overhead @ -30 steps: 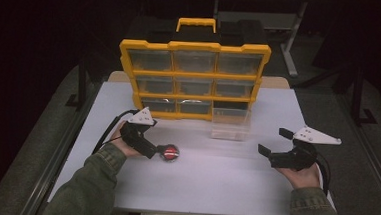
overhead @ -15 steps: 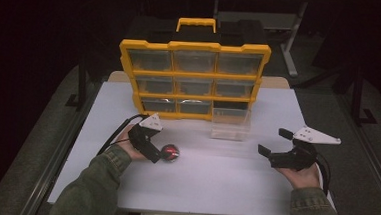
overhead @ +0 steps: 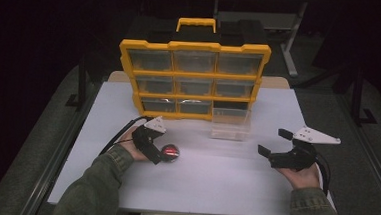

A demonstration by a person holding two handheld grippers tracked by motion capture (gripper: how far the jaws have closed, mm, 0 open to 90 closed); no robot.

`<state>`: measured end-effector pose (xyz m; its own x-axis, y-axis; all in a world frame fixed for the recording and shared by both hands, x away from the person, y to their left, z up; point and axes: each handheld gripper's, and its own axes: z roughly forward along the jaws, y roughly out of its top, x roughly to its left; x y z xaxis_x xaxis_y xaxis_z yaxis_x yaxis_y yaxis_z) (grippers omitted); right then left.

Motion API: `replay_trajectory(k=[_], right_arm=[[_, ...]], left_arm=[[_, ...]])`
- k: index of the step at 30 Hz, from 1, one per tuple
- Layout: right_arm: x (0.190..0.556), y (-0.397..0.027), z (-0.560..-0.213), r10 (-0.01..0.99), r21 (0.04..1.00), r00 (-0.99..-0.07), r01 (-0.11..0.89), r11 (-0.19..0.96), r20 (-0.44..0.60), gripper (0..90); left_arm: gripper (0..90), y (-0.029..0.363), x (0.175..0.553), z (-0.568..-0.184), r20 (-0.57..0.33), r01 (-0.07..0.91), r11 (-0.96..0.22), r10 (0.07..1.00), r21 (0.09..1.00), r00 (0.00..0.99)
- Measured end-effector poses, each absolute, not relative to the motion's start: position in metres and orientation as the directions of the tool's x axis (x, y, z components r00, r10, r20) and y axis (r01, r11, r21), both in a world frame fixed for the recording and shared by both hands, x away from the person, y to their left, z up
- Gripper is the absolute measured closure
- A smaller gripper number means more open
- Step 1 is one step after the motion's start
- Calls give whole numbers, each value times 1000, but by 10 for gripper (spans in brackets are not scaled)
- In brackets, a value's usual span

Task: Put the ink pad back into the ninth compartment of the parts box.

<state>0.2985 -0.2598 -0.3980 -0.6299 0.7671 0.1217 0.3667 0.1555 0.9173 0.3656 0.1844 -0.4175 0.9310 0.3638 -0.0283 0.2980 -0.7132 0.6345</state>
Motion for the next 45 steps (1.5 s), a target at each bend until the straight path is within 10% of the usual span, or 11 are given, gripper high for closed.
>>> replay_trajectory(k=[45], right_arm=[[298, -257, -401, 759, 910, -640, 374, 177, 116, 0]], left_arm=[[297, 174, 368, -439, -10, 241, -773, 290, 587, 957]])
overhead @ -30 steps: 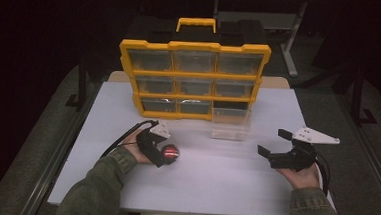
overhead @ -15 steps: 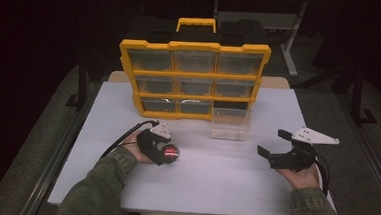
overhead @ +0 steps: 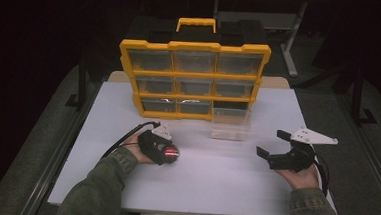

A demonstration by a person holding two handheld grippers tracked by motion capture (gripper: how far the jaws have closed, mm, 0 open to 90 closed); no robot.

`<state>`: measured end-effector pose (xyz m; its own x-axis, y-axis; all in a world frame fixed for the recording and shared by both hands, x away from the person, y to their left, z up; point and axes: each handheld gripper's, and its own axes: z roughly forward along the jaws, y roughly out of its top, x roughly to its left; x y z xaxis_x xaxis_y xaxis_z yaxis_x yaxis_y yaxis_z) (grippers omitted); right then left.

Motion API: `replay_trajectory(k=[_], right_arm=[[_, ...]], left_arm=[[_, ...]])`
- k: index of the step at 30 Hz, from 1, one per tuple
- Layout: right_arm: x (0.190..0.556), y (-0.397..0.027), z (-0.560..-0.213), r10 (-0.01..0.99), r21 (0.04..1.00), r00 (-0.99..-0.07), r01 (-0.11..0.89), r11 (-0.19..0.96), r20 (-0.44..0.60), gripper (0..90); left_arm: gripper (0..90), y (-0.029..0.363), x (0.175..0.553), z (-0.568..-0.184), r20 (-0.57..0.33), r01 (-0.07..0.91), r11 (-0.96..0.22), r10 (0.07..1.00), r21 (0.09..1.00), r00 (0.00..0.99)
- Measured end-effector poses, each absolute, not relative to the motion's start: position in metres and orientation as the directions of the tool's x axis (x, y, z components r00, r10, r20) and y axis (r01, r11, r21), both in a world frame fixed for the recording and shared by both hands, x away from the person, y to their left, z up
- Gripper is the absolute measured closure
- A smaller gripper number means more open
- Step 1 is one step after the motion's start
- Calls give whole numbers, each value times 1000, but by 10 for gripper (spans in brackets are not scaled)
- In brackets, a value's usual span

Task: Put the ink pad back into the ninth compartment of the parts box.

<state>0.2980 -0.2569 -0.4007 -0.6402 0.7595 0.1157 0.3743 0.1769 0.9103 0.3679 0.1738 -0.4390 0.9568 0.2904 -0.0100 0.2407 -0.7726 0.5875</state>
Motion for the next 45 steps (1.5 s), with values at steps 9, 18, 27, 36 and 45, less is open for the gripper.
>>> replay_trajectory(k=[9, 18, 27, 36, 45], right_arm=[[298, -257, -400, 759, 912, -641, 371, 175, 115, 0], [298, -257, -400, 758, 912, -642, 370, 176, 115, 0], [298, -256, -401, 757, 911, -644, 371, 182, 111, 0], [298, -256, -401, 758, 910, -642, 373, 179, 114, 0], [298, -257, -400, 760, 913, -641, 367, 179, 109, 0]], left_arm=[[299, 173, 367, -438, -2, 233, -782, 284, 579, 959], [299, 179, 368, -430, -7, 249, -756, 308, 605, 951], [299, 187, 369, -417, -1, 256, -729, 330, 635, 944], [299, 193, 370, -403, -5, 262, -701, 346, 664, 938], [299, 197, 373, -390, 1, 262, -675, 363, 689, 932]])
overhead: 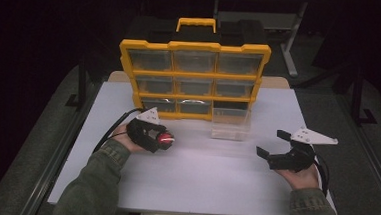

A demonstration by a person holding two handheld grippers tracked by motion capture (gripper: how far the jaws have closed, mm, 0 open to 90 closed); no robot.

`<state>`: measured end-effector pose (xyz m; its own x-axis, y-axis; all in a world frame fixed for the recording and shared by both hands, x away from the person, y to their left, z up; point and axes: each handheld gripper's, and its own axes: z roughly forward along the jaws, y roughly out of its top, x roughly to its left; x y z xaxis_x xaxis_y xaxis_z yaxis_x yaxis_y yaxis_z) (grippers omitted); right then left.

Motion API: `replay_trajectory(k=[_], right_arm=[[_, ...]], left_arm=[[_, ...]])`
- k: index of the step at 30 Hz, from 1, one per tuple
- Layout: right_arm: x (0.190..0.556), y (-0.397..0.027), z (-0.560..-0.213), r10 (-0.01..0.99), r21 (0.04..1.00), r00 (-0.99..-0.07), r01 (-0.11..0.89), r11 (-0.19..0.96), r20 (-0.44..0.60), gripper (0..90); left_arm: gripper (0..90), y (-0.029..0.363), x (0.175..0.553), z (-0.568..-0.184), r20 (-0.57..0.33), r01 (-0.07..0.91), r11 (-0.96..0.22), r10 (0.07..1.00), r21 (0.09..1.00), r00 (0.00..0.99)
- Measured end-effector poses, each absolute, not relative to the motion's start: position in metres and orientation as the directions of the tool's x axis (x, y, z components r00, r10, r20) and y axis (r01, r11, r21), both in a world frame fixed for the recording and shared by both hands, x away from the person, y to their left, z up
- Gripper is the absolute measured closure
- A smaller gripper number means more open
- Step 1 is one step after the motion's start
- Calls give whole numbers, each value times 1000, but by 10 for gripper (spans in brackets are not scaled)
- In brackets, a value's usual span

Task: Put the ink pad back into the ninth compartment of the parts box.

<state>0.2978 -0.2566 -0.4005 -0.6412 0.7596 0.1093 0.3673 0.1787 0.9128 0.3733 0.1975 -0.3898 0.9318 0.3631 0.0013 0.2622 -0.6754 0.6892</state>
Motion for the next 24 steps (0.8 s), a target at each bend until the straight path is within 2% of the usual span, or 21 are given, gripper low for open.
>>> replay_trajectory(k=[24], right_arm=[[297, -257, -400, 760, 912, -639, 371, 174, 115, 0]], left_arm=[[299, 193, 379, -350, 45, 223, -669, 358, 709, 933]])
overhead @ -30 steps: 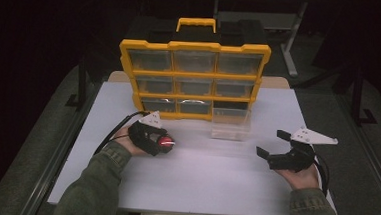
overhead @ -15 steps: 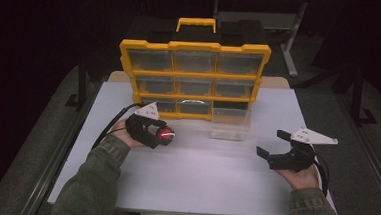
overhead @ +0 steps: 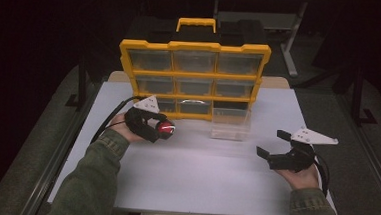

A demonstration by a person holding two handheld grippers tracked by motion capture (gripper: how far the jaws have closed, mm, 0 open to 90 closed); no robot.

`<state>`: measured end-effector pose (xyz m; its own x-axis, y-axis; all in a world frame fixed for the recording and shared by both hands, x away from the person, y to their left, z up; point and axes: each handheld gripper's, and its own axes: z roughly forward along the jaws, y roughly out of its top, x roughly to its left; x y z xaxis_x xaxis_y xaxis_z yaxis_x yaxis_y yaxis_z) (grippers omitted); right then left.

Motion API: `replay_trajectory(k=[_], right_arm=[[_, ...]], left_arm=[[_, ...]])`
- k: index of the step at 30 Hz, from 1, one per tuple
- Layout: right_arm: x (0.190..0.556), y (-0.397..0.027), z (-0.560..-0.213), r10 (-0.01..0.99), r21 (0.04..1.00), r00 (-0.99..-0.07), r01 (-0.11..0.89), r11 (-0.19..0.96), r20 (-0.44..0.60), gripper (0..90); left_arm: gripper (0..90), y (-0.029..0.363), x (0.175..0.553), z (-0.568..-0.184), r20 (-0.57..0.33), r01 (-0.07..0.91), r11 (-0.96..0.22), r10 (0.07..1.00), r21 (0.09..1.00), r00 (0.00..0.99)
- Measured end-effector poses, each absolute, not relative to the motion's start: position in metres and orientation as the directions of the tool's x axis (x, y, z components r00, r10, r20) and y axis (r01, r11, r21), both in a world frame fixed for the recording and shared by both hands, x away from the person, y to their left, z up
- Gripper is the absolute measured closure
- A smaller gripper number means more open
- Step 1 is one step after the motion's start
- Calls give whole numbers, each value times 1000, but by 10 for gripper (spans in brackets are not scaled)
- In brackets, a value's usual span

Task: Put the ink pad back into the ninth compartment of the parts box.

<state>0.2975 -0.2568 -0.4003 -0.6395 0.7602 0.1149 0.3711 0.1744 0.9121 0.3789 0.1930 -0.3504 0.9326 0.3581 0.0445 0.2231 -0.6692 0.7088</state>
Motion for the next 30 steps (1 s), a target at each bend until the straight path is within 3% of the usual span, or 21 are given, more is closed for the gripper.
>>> replay_trajectory(k=[30], right_arm=[[298, -256, -401, 759, 911, -640, 372, 176, 115, 0]], left_arm=[[299, 166, 390, -315, 70, 181, -657, 337, 732, 939]])
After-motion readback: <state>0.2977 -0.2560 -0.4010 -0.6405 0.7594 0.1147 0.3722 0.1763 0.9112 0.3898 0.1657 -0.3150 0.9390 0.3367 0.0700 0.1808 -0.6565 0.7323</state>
